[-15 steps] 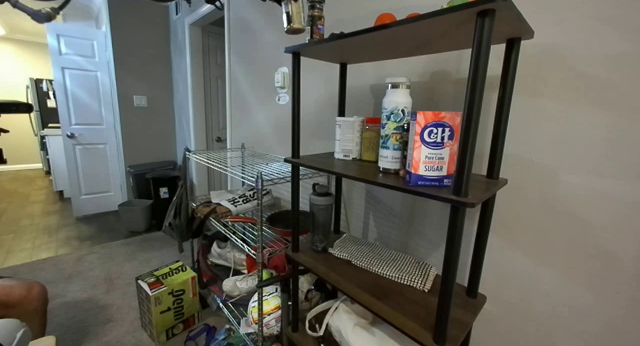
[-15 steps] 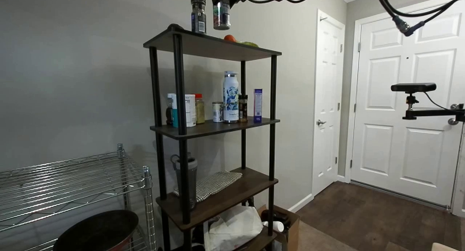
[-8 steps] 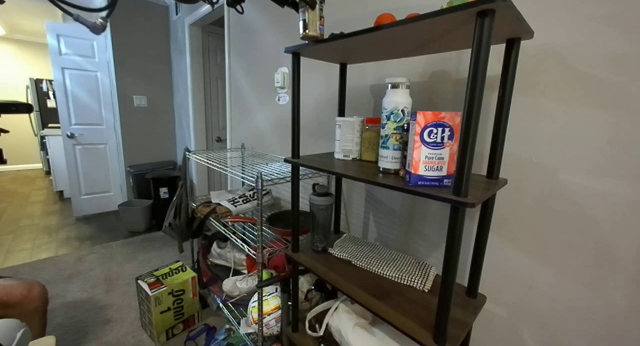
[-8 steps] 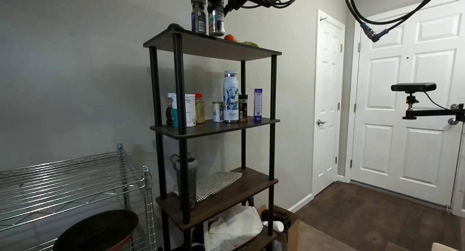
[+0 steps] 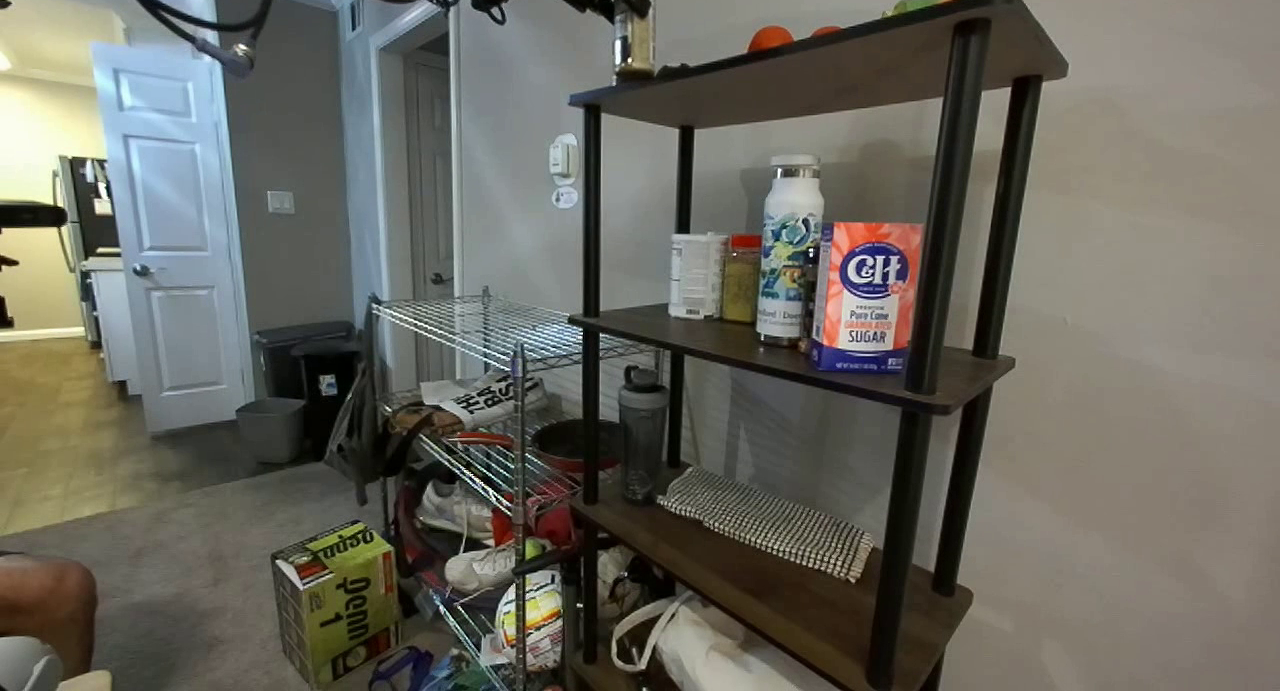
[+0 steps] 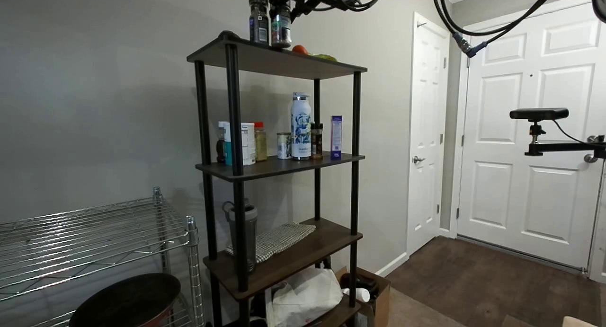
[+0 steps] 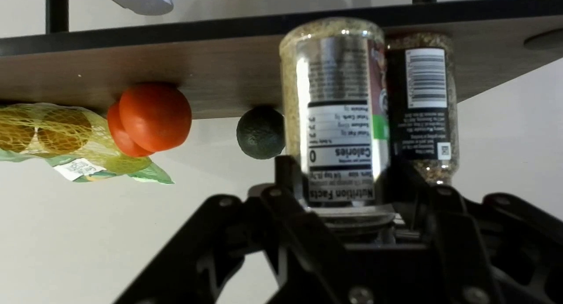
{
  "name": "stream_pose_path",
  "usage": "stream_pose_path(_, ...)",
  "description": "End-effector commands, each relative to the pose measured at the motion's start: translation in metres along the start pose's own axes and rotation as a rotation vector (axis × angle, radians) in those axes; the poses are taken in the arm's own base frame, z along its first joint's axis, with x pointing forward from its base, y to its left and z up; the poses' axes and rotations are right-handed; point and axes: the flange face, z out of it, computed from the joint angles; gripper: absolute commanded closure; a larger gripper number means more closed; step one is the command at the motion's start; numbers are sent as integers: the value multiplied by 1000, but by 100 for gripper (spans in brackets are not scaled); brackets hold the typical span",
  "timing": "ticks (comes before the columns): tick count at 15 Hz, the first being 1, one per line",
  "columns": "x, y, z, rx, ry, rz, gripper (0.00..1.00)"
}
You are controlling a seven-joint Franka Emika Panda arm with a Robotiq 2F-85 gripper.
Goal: Remove the spice shaker from the second shelf and put it on the first shelf to the left
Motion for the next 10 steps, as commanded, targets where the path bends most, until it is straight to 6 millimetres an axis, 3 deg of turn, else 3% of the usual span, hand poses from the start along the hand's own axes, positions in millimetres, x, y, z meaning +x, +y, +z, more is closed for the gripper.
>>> stream_pose_path(1,4,1,10,-6,-15,-16,69)
stream_pose_path(10,7,7,32,-17,-23,18,69)
